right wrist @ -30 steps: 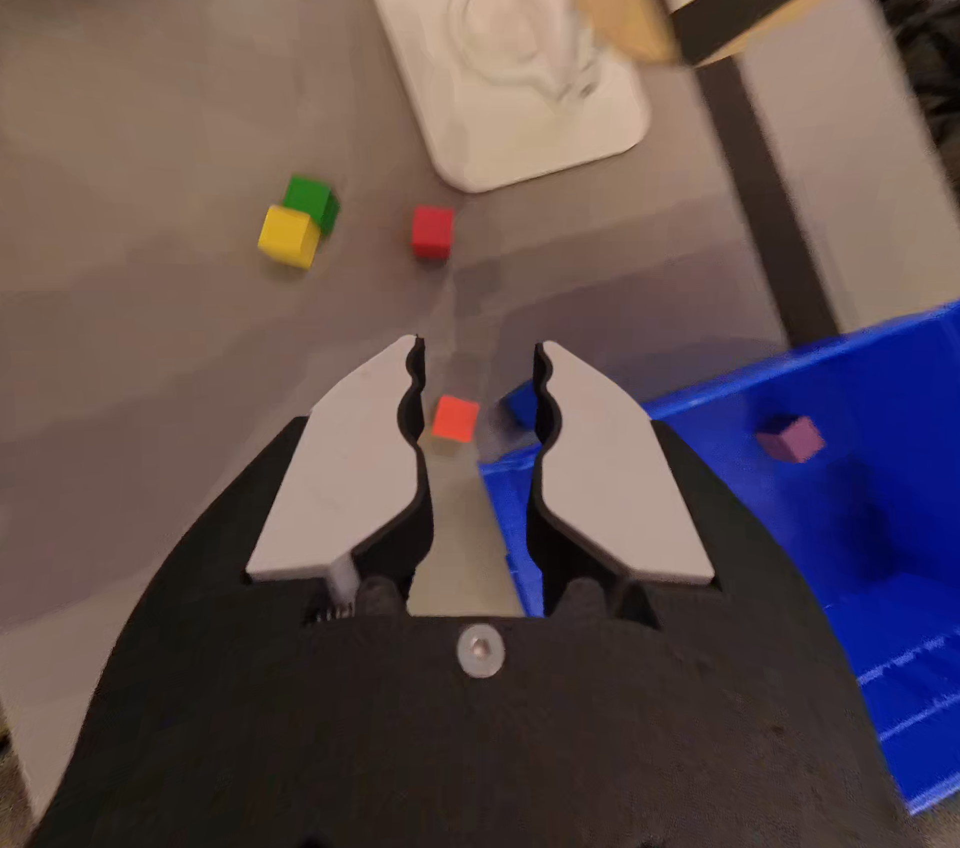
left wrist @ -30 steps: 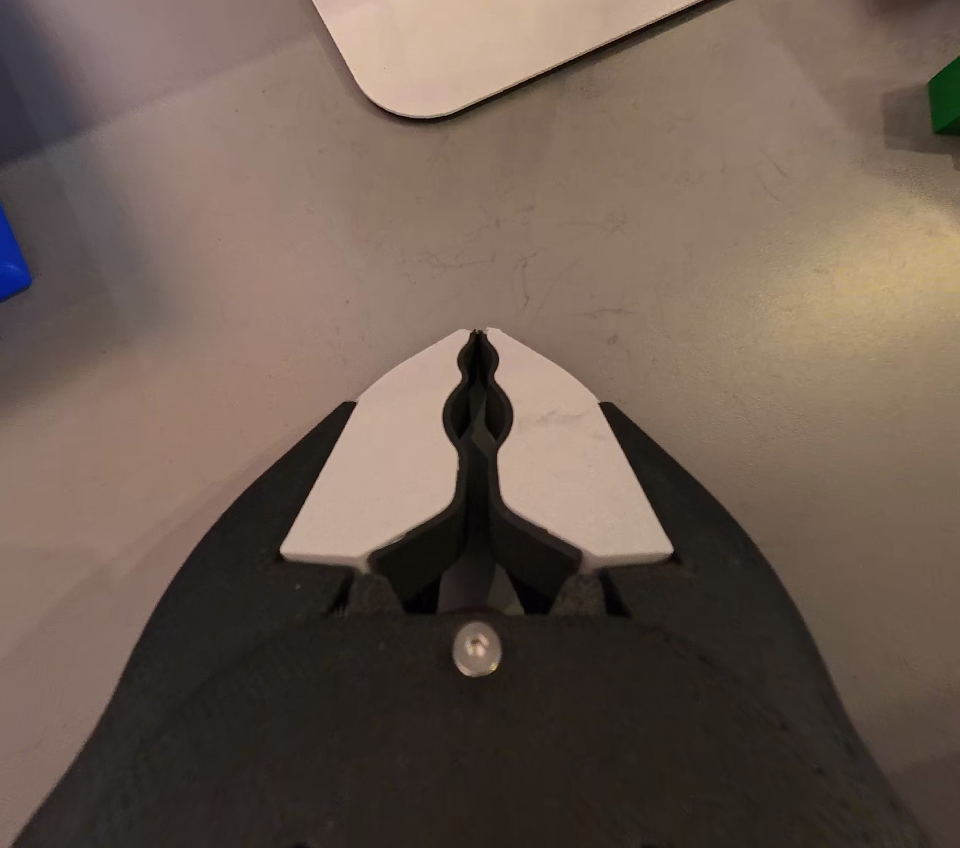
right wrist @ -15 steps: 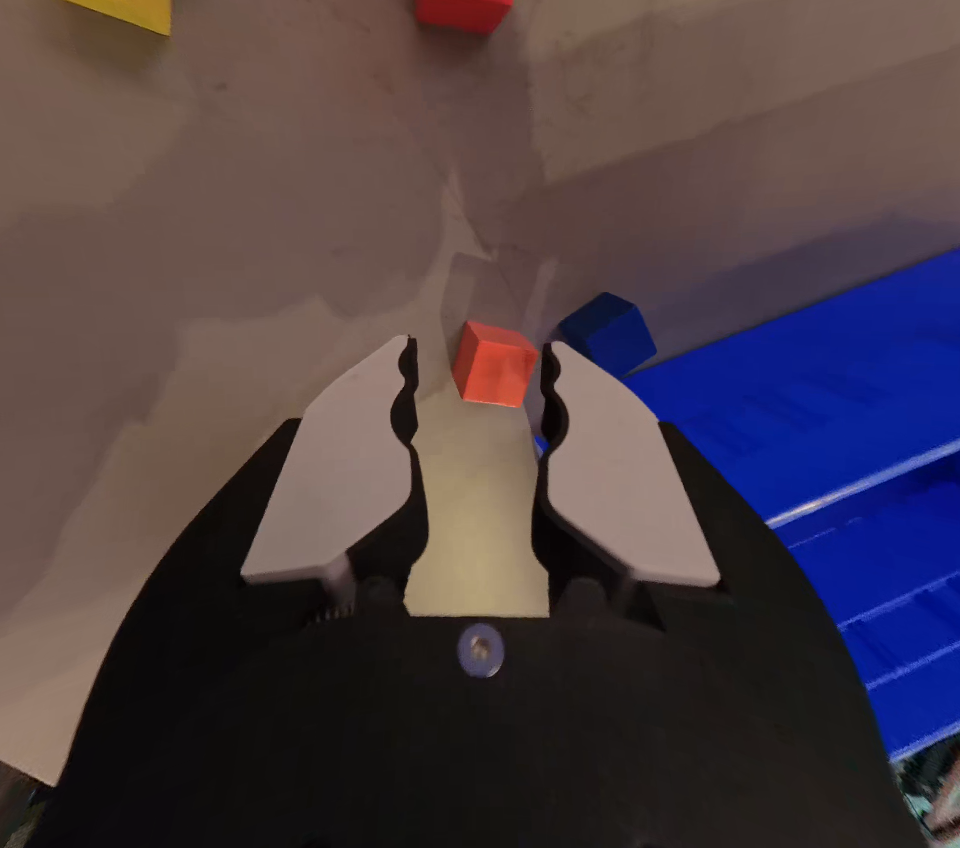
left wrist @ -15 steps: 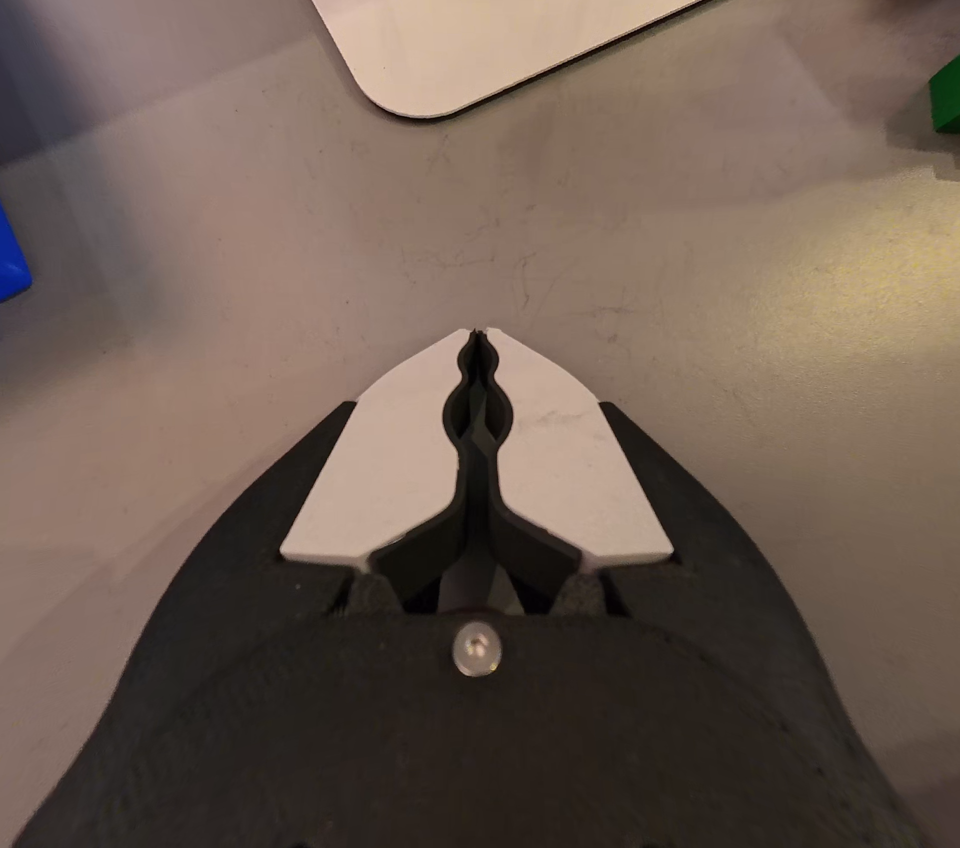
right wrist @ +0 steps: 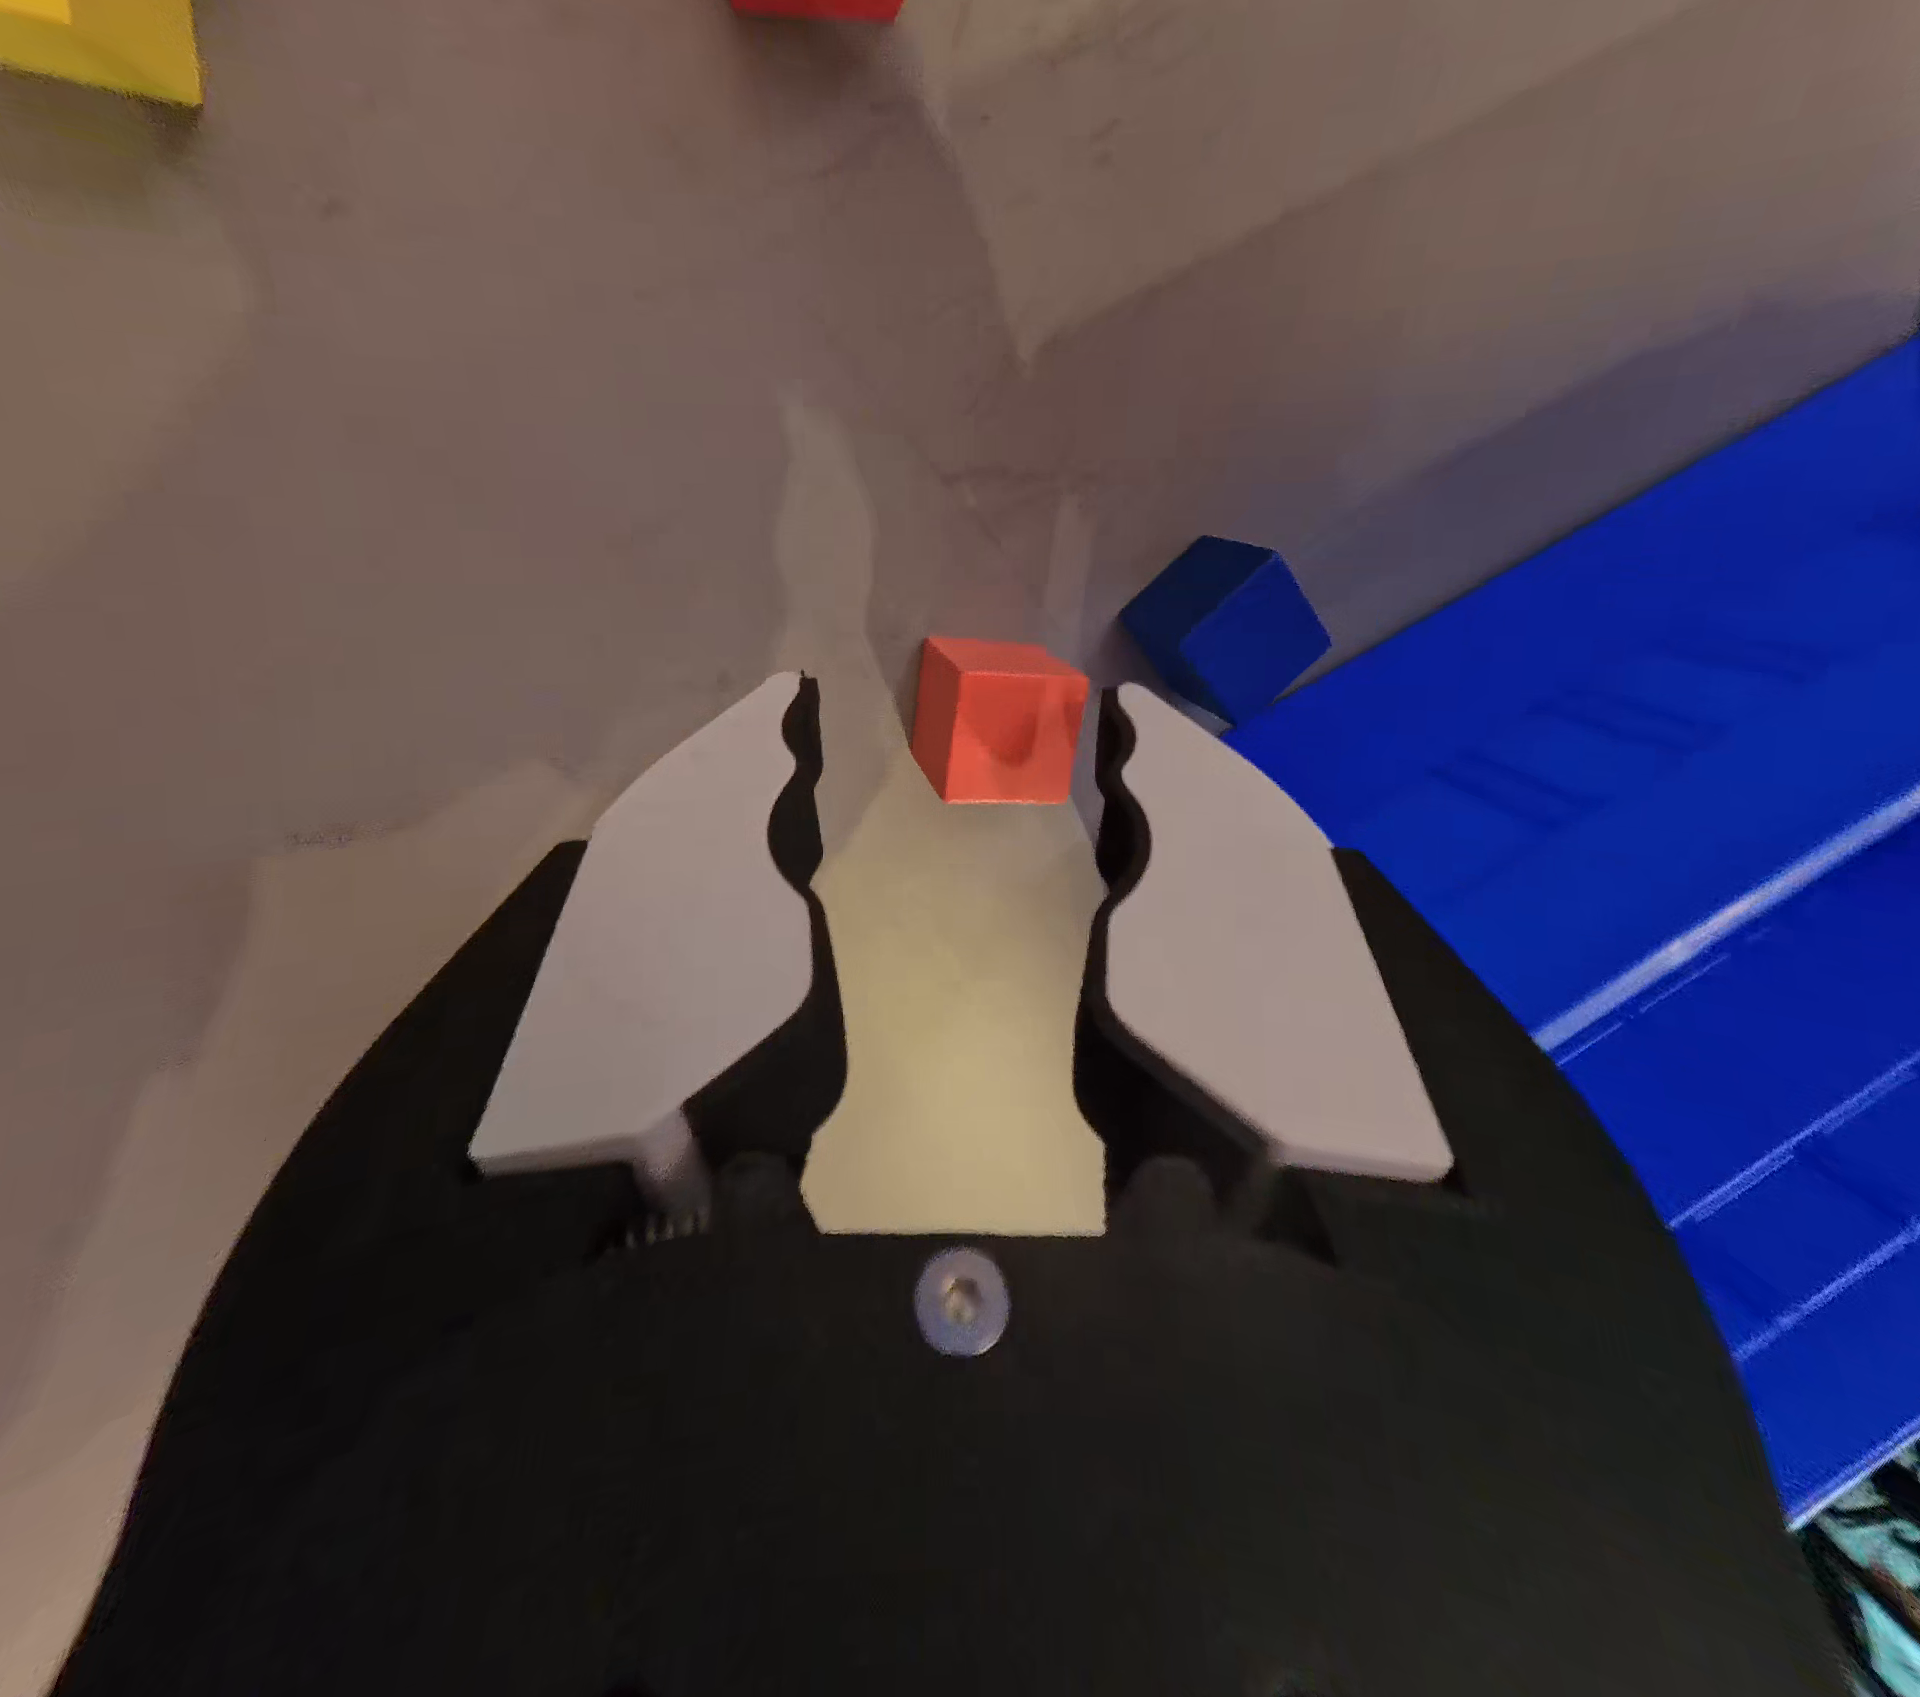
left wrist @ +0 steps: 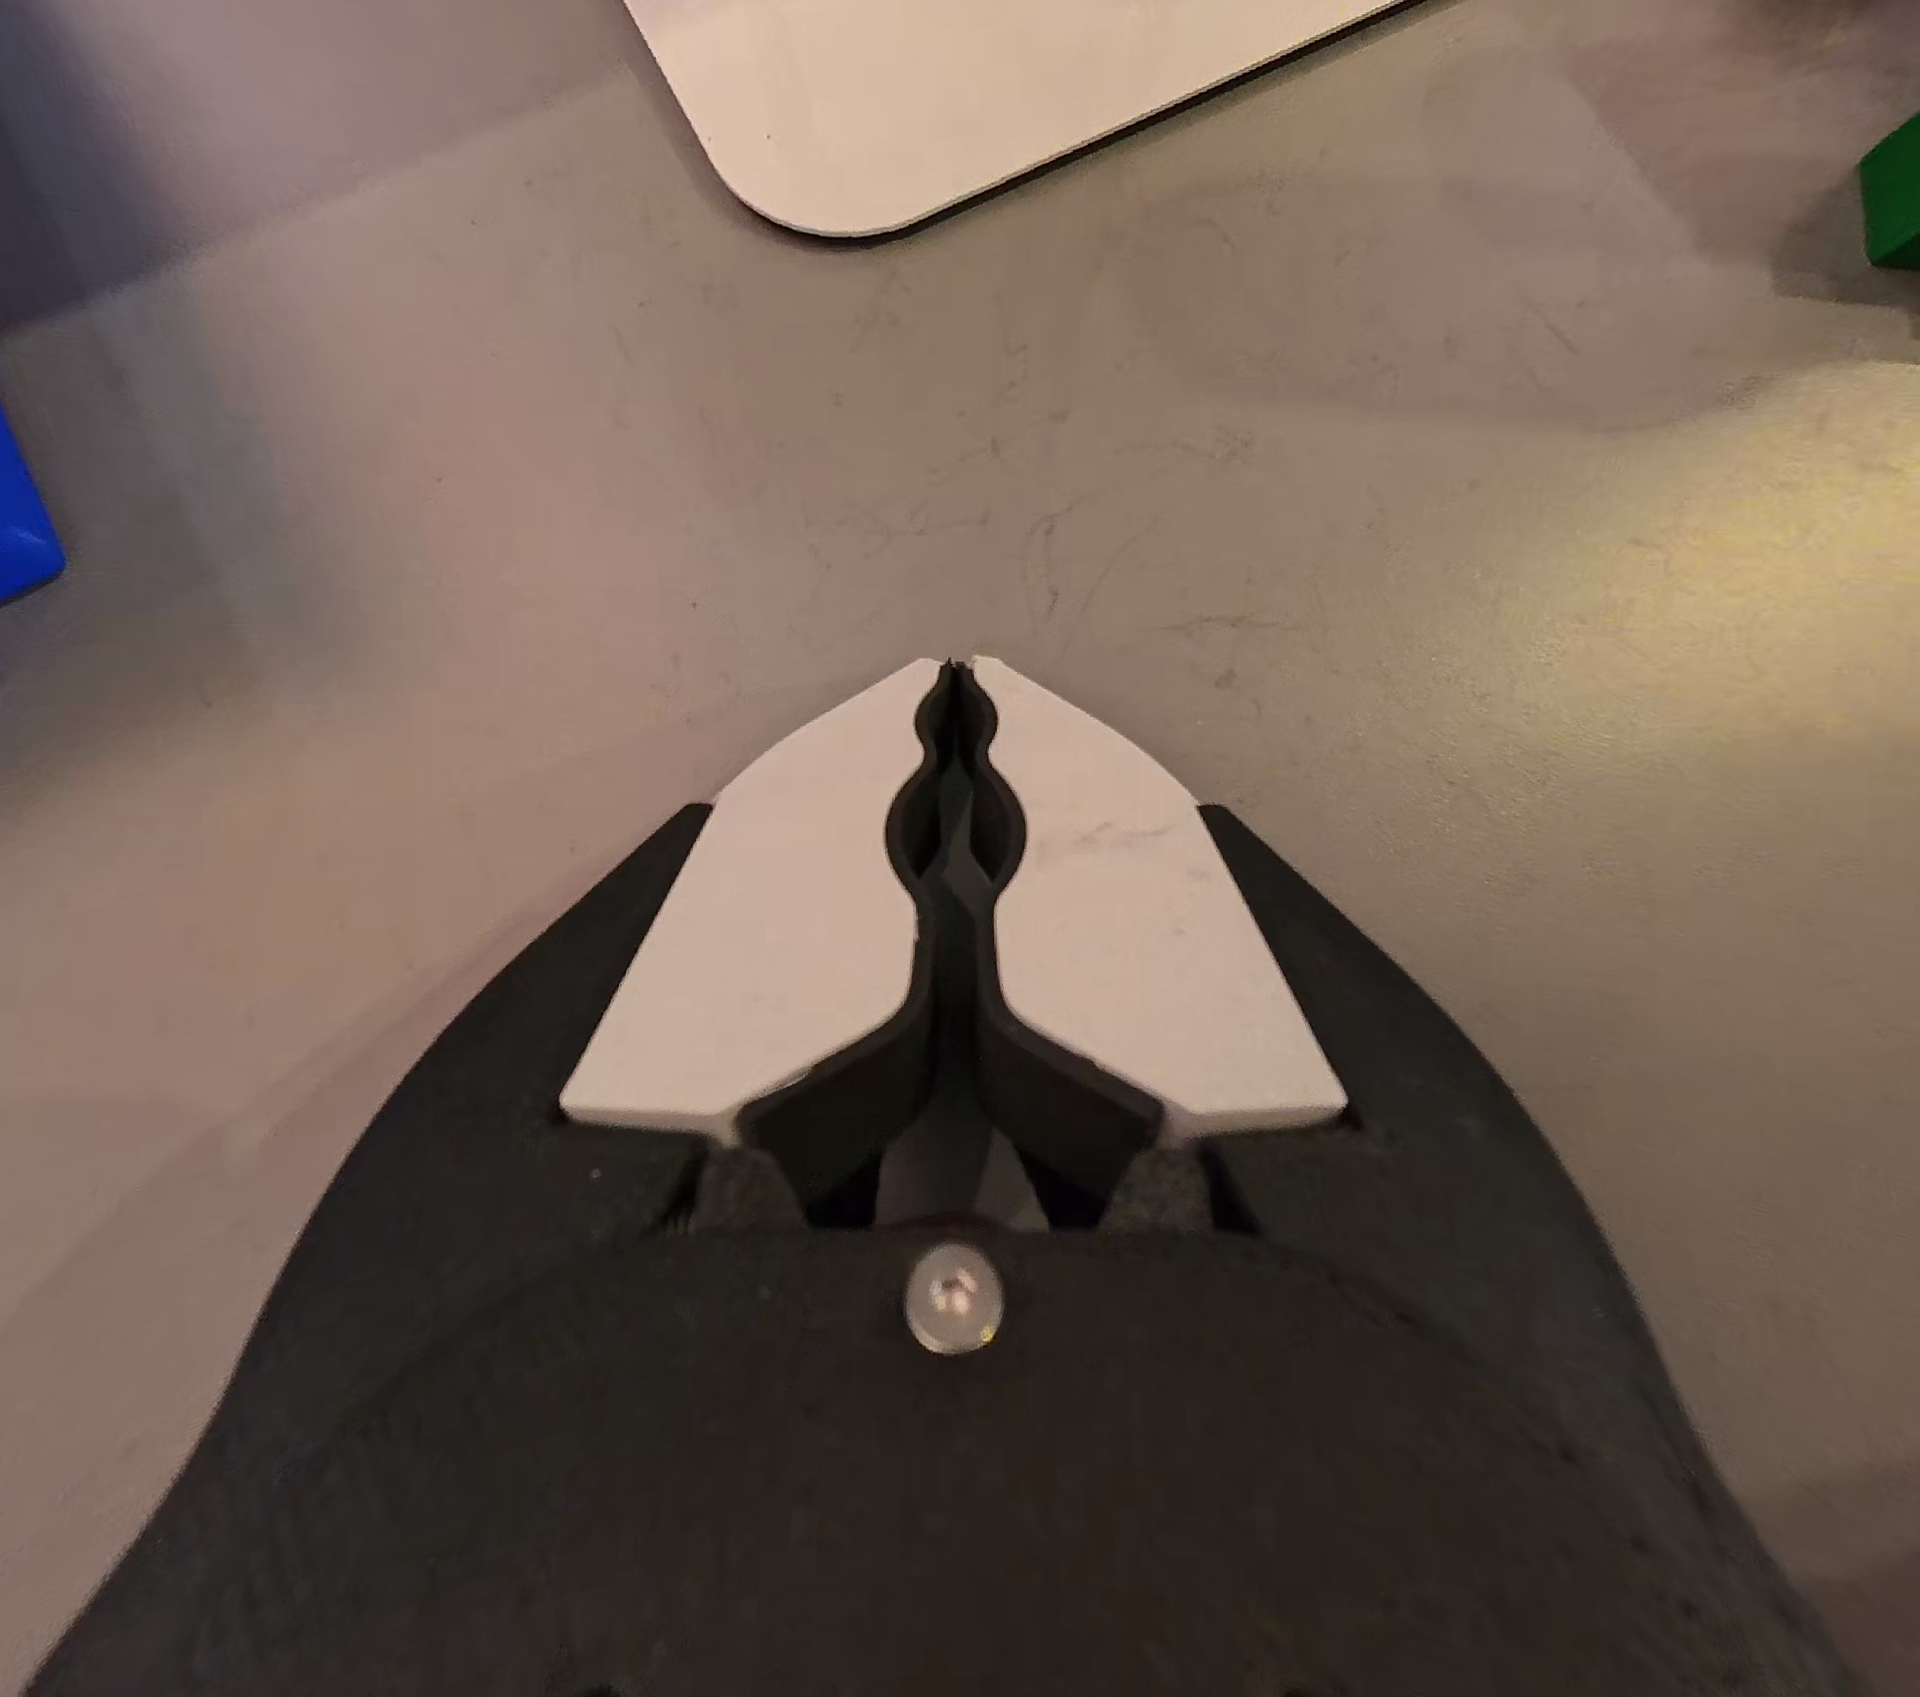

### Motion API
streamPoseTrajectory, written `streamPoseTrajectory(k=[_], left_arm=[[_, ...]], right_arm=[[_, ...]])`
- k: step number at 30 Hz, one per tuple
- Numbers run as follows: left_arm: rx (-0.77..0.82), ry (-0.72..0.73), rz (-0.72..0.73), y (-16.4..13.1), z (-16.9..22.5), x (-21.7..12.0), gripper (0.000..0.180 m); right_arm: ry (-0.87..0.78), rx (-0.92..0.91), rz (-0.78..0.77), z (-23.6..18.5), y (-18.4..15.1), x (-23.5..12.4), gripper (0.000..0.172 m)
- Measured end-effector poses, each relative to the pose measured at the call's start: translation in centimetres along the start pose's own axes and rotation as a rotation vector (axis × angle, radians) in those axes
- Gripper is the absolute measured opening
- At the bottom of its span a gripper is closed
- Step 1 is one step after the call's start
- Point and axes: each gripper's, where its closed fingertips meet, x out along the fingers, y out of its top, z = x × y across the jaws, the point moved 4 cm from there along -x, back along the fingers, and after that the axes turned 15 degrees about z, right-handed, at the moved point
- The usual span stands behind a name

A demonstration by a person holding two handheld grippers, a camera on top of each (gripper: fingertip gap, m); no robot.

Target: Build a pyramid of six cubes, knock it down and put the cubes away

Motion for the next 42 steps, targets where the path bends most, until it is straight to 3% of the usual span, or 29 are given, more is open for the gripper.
streamPoseTrajectory(k=[7, 11, 21, 25, 28, 31, 34, 38, 42], left_arm=[[-0.001, -0.001, 0.0, 0.0, 0.0, 0.0, 0.0], [-0.002, -0.001, 0.0, 0.0, 0.1, 0.0, 0.0], [-0.004, -0.004, 0.0, 0.0, 0.1, 0.0, 0.0], [-0.004, -0.006, 0.0, 0.0, 0.1, 0.0, 0.0], [-0.004, -0.006, 0.0, 0.0, 0.1, 0.0, 0.0], [-0.003, -0.005, 0.0, 0.0, 0.2, 0.0, 0.0], [-0.002, -0.004, 0.001, 0.0, 0.2, 0.0, 0.0], [-0.001, -0.004, 0.001, 0.0, 0.2, 0.0, 0.0], [-0.001, -0.004, 0.0, 0.0, 0.2, 0.0, 0.0]], right_arm=[[-0.114, 0.247, 0.235, 0.0, -0.3, 0.3, 0.062], [-0.133, 0.294, 0.246, -0.5, -1.0, 1.0, 0.07], [-0.023, 0.354, 0.301, -1.7, -0.7, 1.3, 0.029], [-0.004, 0.384, 0.305, -1.8, -0.6, 1.2, 0.028], [0.018, 0.377, 0.369, -1.7, 1.2, -1.2, 0.029], [-0.061, 0.441, 0.531, 2.1, 3.9, -5.9, 0.029], [-0.205, 0.541, 0.572, 8.7, 3.5, -8.3, 0.028], [-0.362, 0.696, 0.515, 17.6, -0.5, -5.7, 0.028], [-0.348, 0.834, 0.366, 22.8, -4.8, -0.3, 0.029]])
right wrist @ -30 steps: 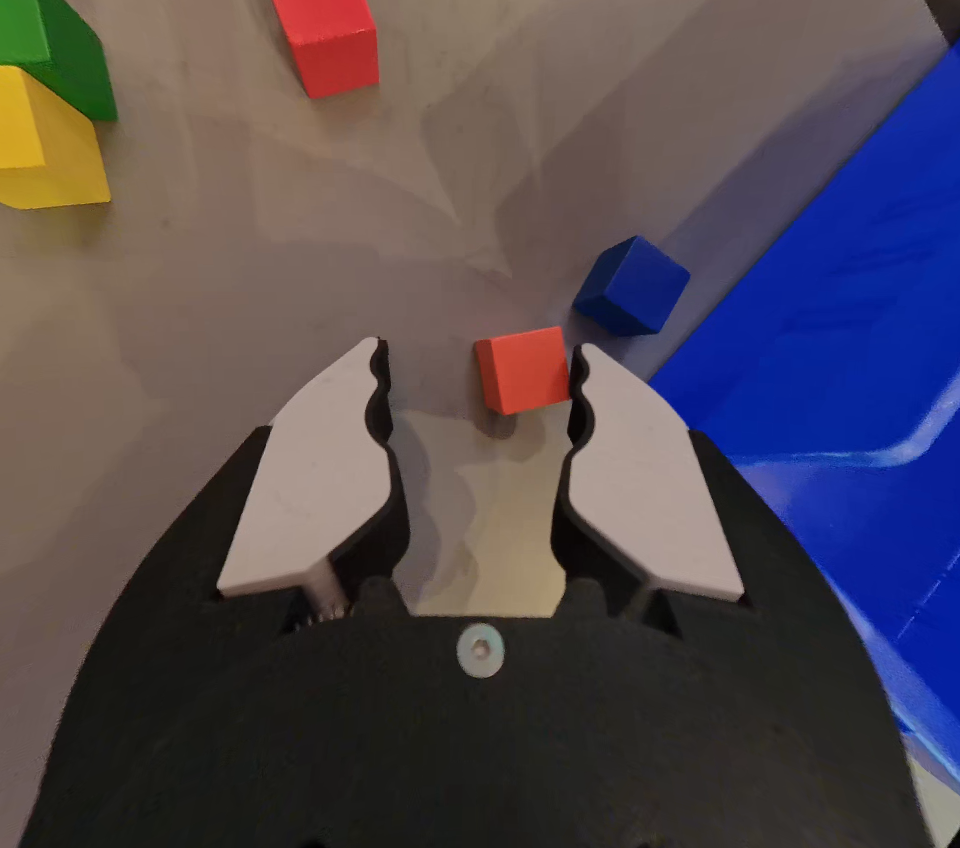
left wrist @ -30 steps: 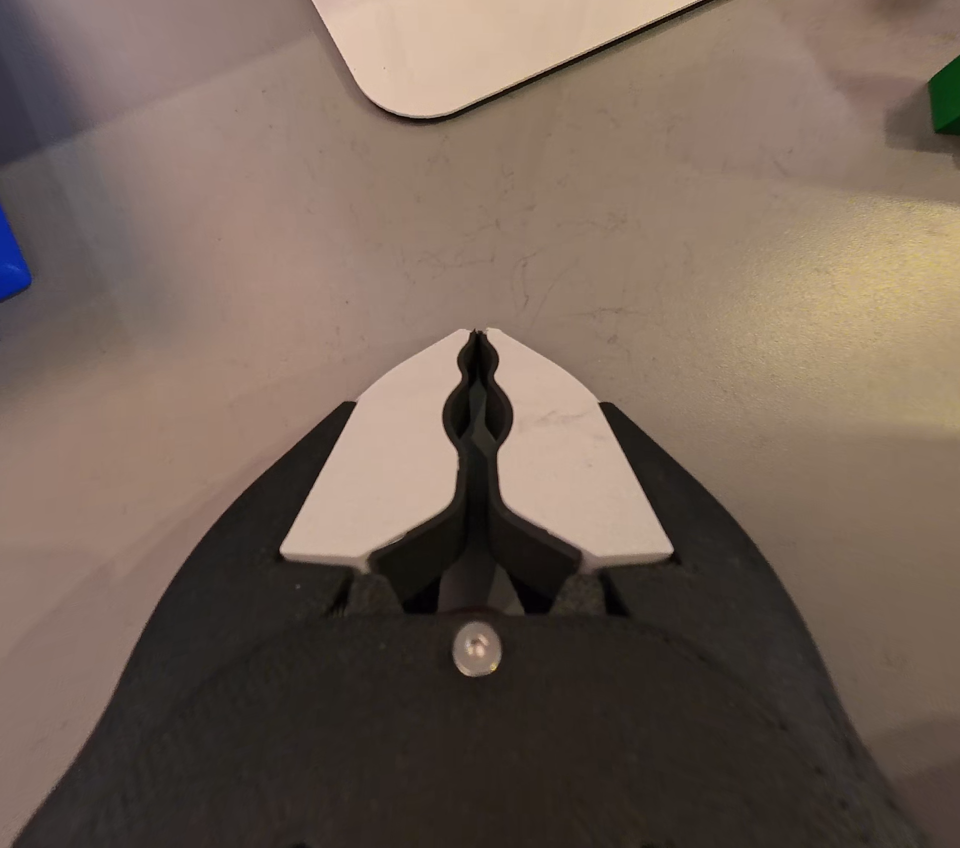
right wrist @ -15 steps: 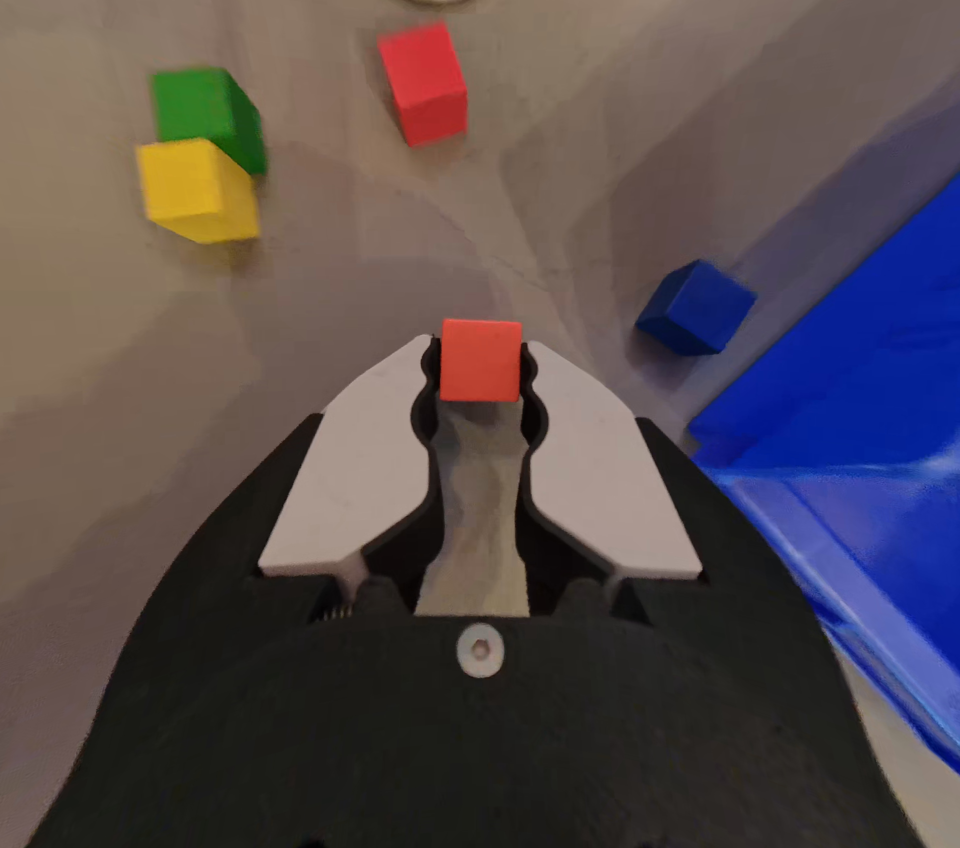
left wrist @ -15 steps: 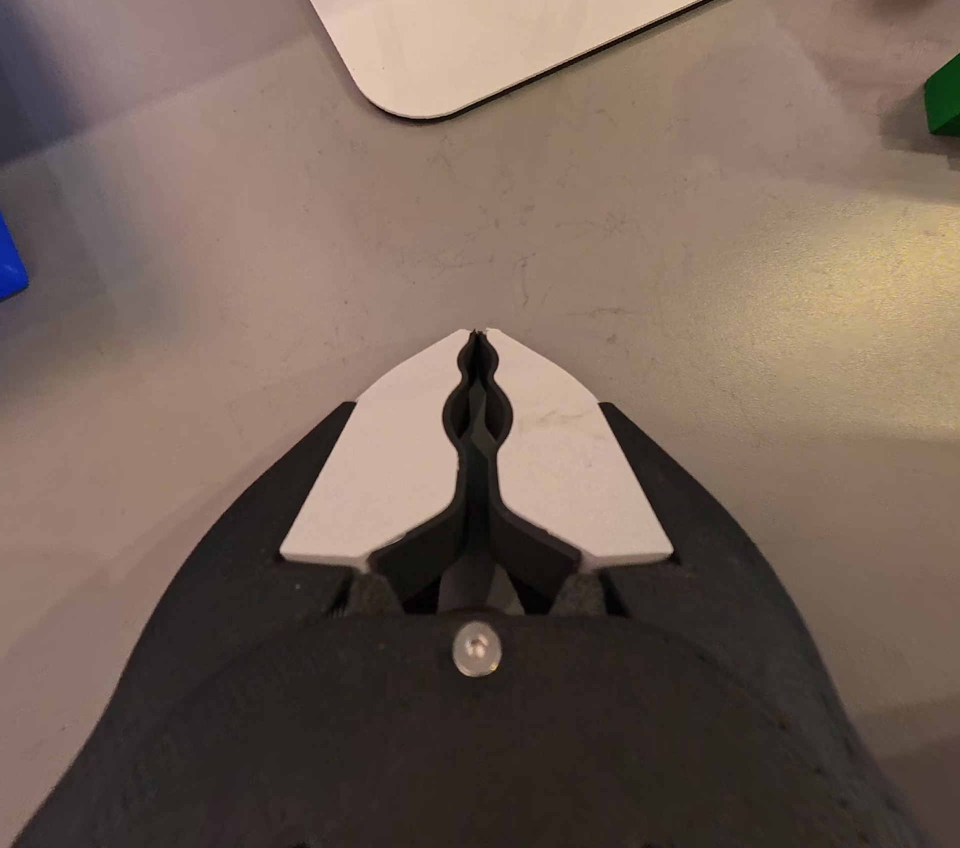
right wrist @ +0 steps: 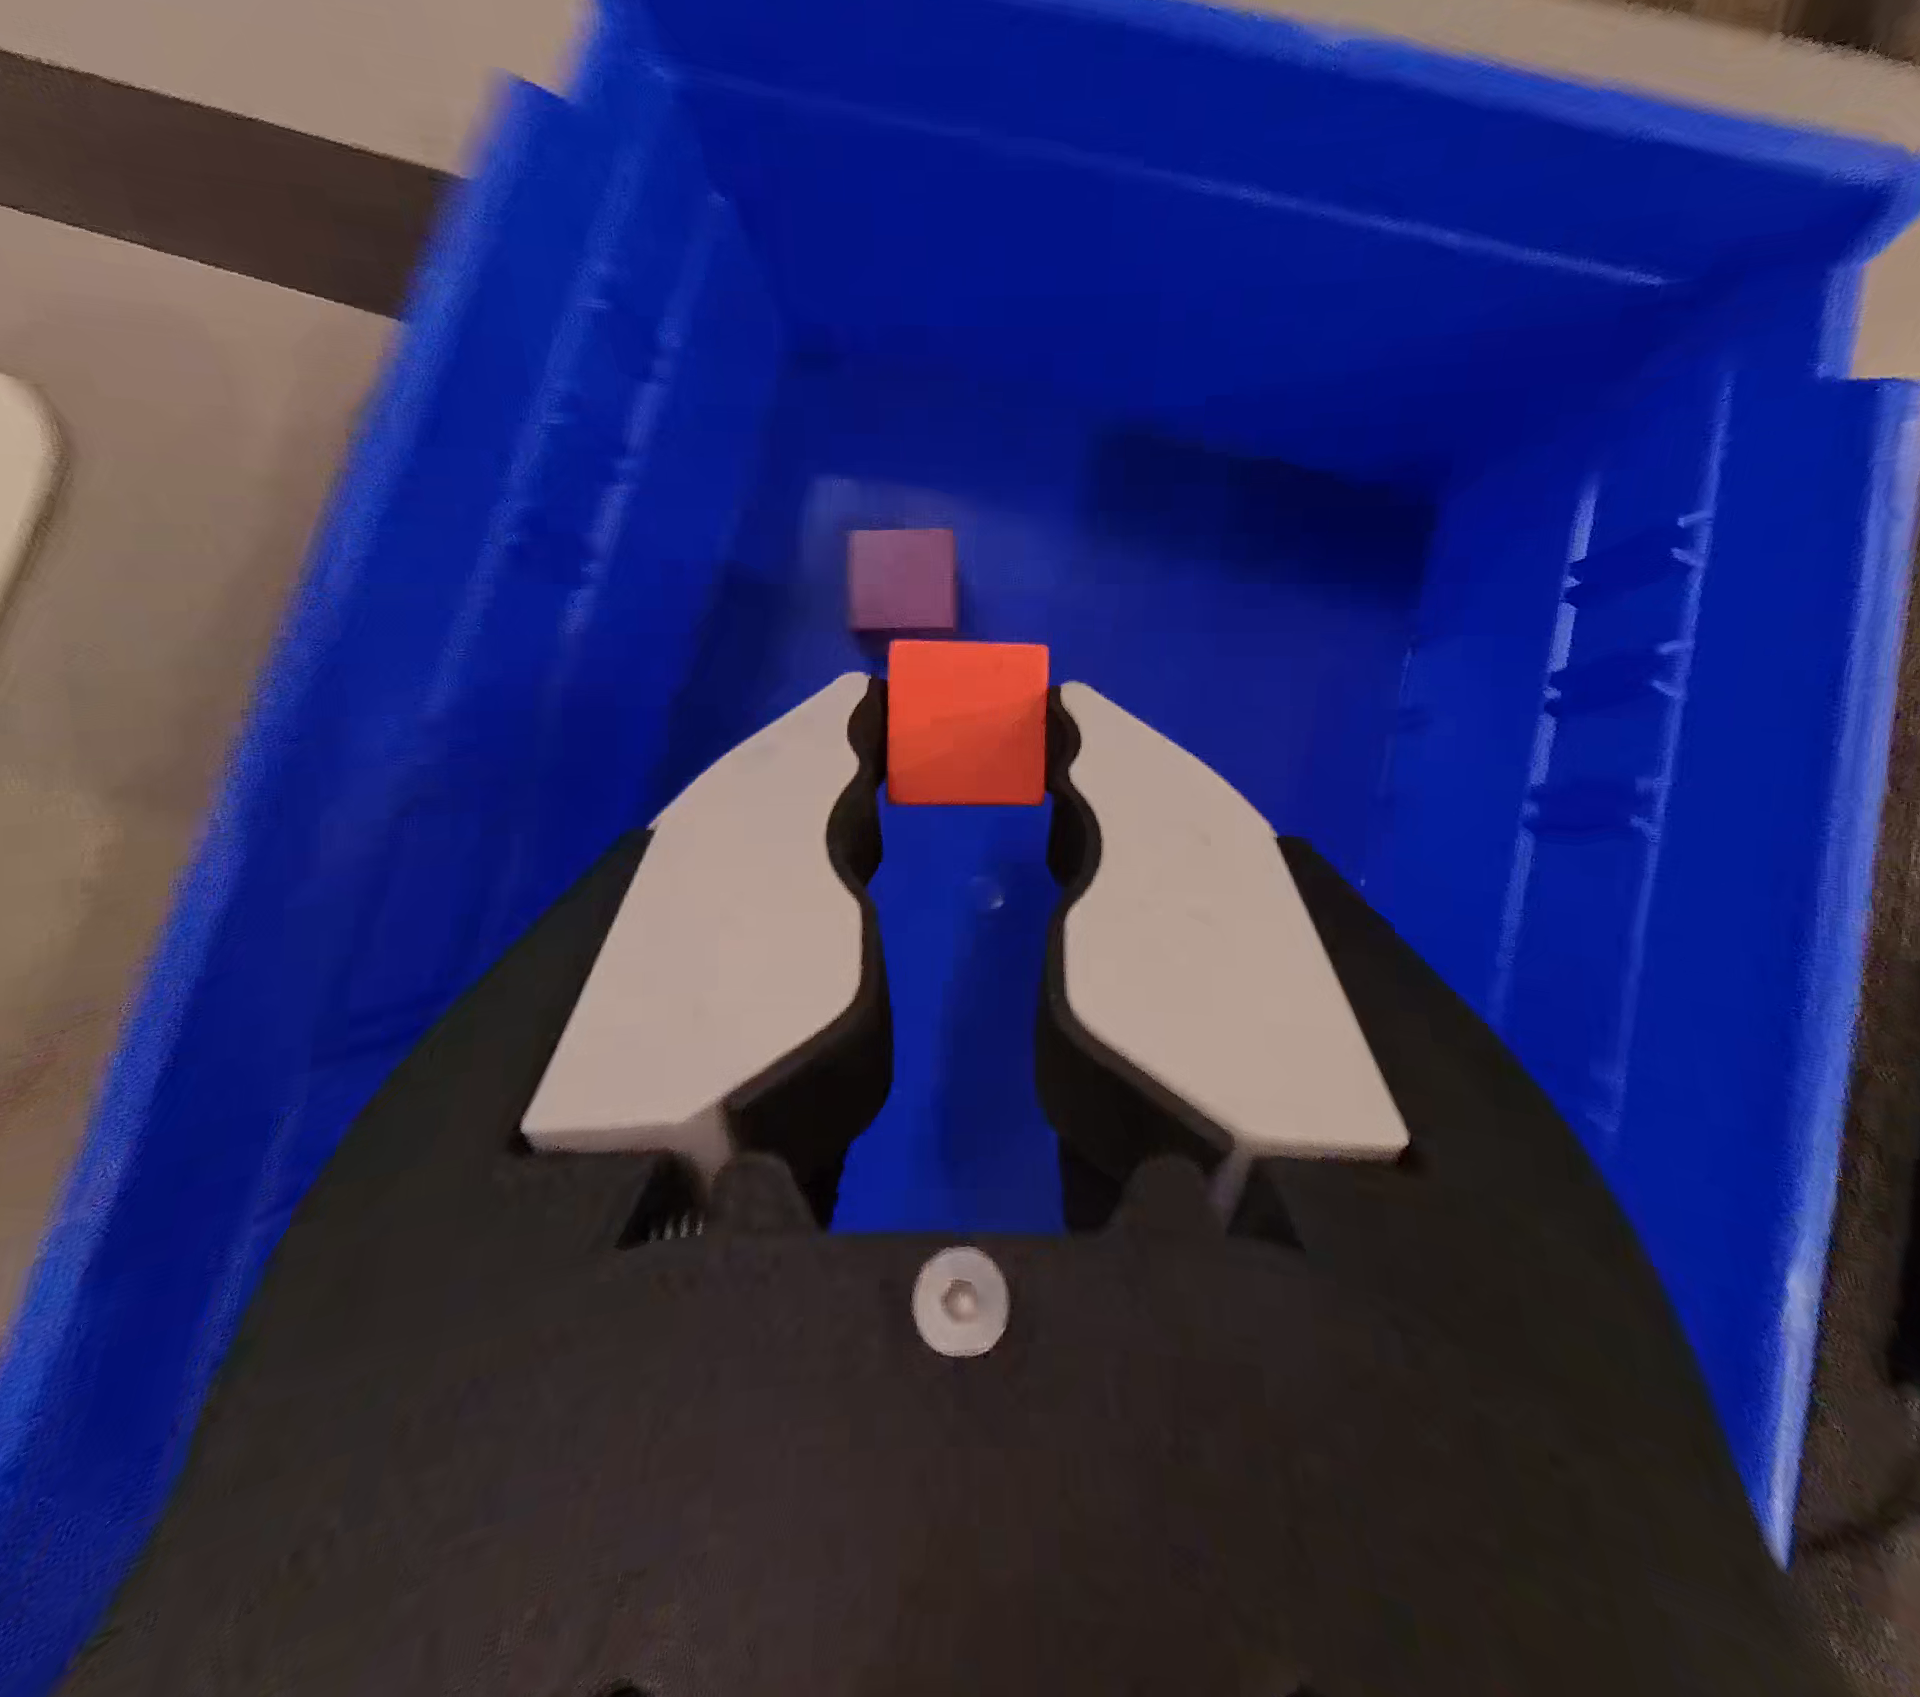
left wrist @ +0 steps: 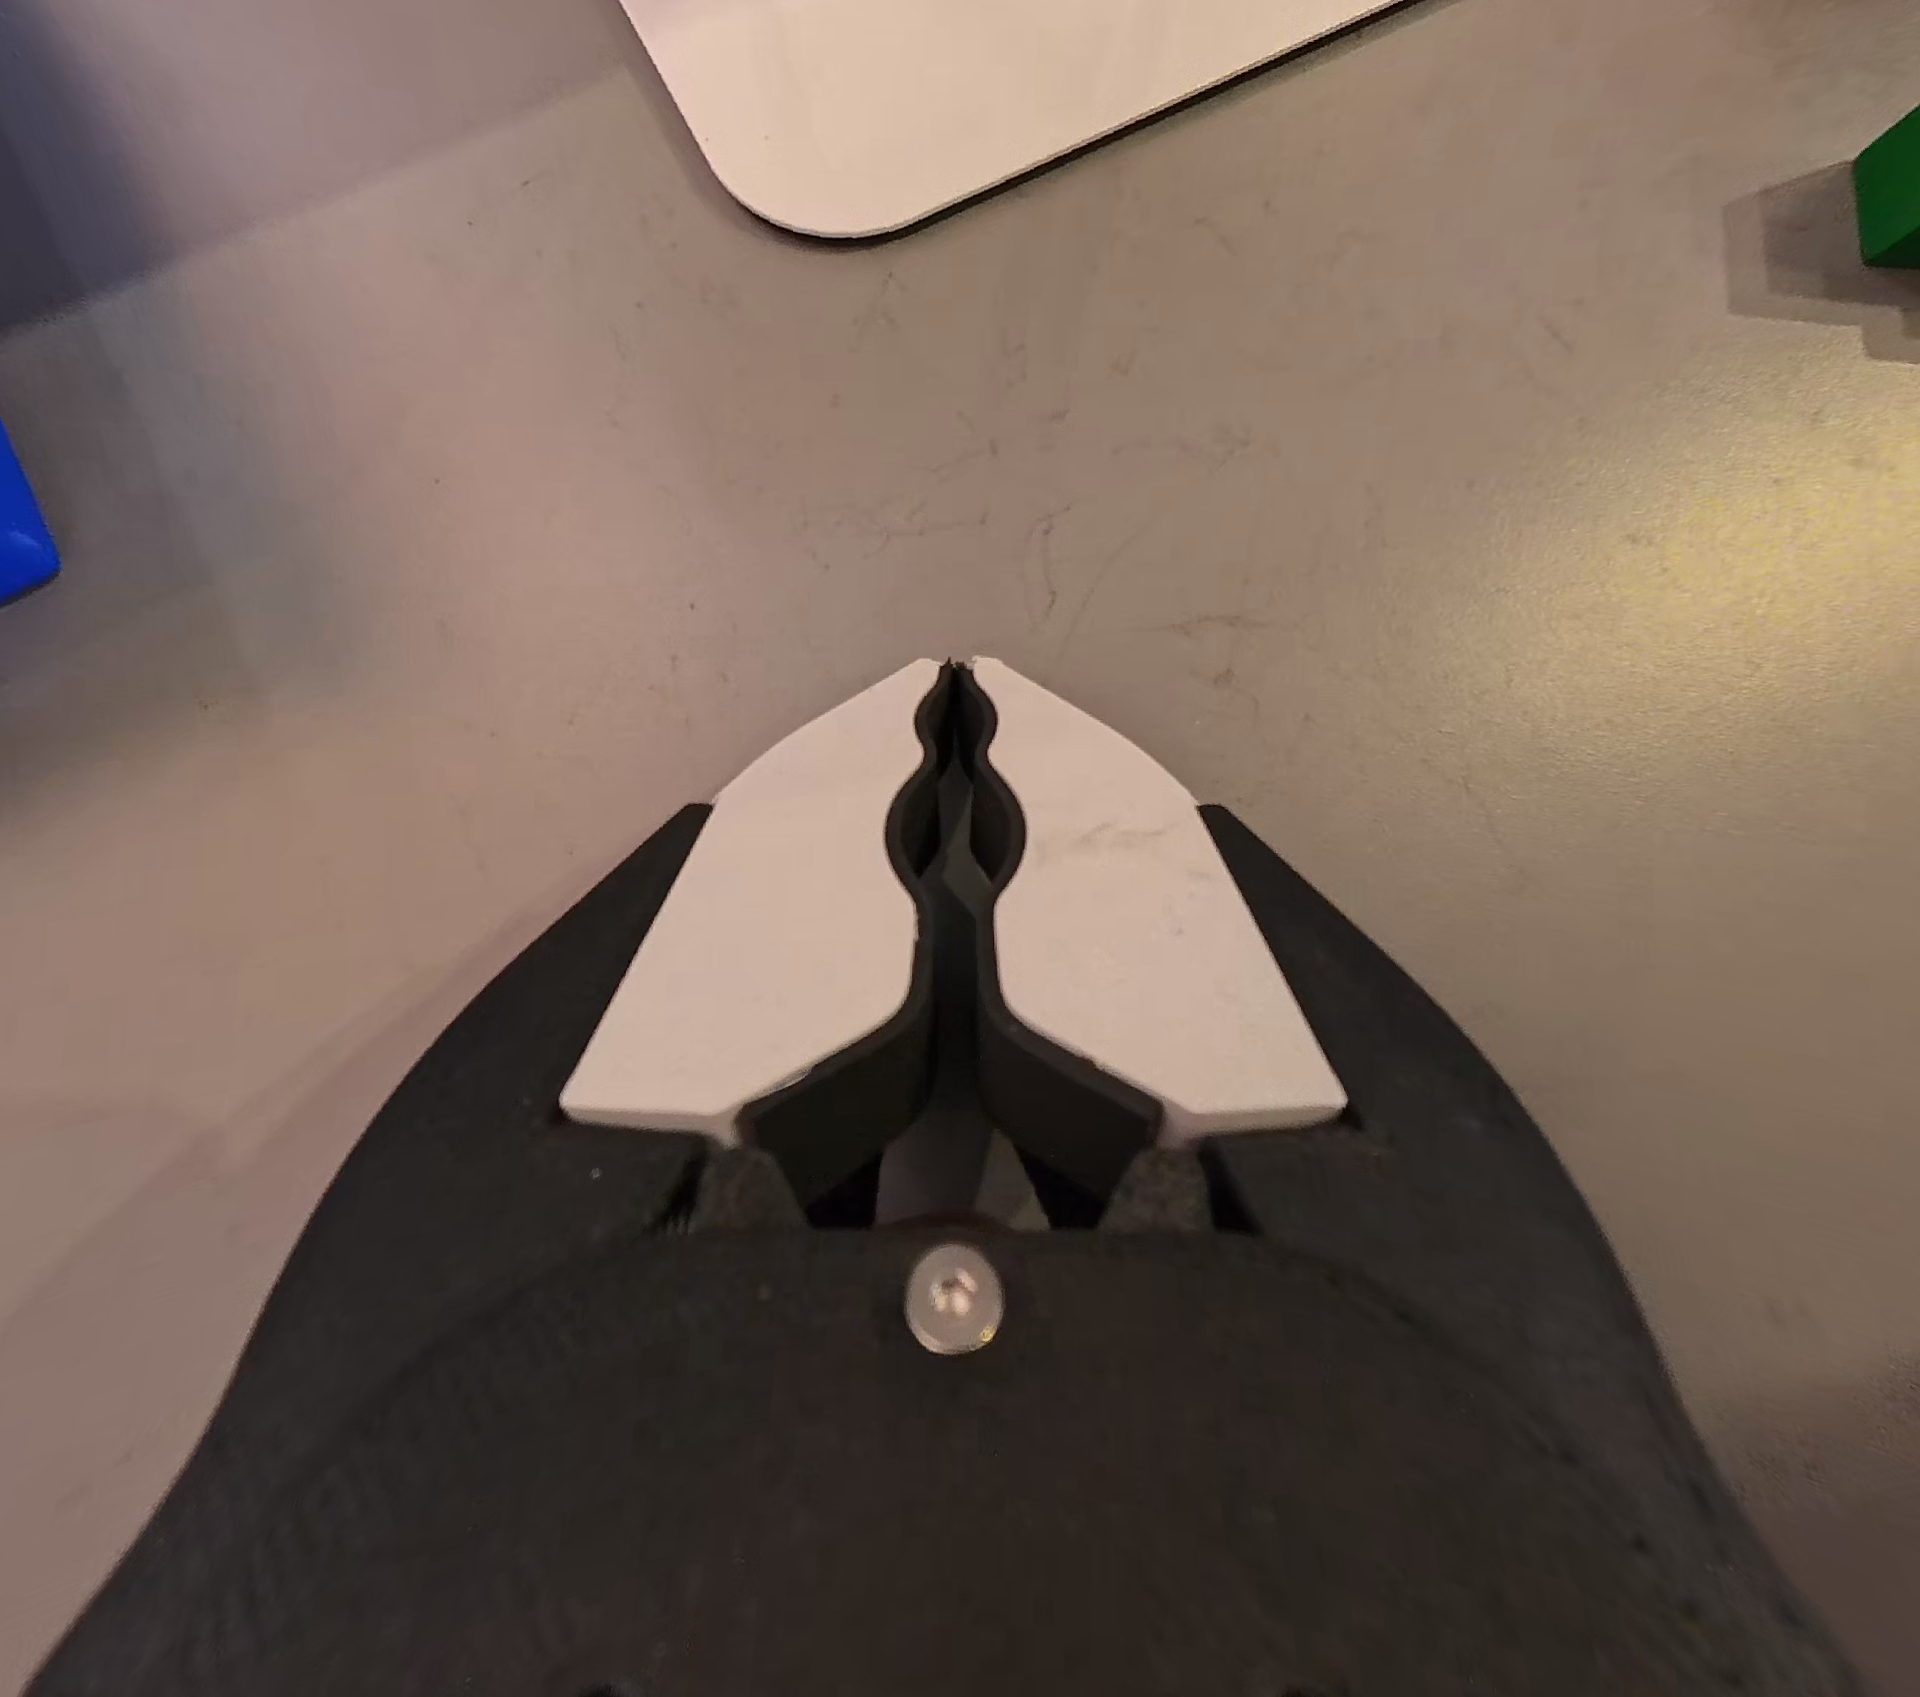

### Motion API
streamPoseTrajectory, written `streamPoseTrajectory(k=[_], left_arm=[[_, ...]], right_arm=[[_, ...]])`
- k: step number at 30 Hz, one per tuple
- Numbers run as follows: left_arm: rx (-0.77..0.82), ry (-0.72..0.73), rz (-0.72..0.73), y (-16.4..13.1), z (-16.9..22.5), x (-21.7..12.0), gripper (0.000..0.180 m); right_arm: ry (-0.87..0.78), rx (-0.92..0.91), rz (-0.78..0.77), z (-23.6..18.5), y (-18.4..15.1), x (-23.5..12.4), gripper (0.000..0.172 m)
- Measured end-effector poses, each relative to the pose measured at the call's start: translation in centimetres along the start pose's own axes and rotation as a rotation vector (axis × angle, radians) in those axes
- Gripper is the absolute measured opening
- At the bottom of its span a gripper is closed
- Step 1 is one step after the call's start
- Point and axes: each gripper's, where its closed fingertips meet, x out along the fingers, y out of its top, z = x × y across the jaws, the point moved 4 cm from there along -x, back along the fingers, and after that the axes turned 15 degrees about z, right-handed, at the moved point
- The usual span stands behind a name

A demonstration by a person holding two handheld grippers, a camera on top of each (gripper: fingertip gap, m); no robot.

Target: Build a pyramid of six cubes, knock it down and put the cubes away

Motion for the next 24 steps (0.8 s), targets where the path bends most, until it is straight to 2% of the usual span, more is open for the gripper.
streamPoseTrajectory(k=[4, 9, 13, 18, 21, 23, 24], left_arm=[[0.001, 0.001, 0.0, 0.0, 0.0, 0.0, 0.0], [0.002, 0.002, 0.0, 0.0, 0.0, 0.0, 0.0], [0.001, 0.001, 0.0, 0.0, -0.1, 0.0, 0.0], [0.001, 0.001, 0.0, 0.0, -0.1, 0.0, 0.0], [0.001, 0.001, 0.0, 0.0, -0.1, 0.0, 0.0], [0.001, 0.001, 0.0, 0.0, -0.1, 0.0, 0.0], [0.001, 0.001, 0.0, 0.0, -0.1, 0.0, 0.0]], right_arm=[[-0.031, 0.01, -0.115, 2.5, -1.2, 3.6, 0.029], [-0.05, 0.017, -0.207, 3.8, -2.9, 5.8, 0.029], [-0.05, 0.006, -0.218, 4.1, -3.0, 5.6, 0.047], [0.03, -0.117, -0.09, 1.8, 0.7, 0.5, 0.047], [0.26, -0.363, -0.005, -3.5, 3.0, -4.3, 0.042], [0.472, -0.582, 0.001, -8.2, 3.0, -7.8, 0.036], [0.542, -0.694, -0.022, -10.3, 2.6, -9.3, 0.039]])
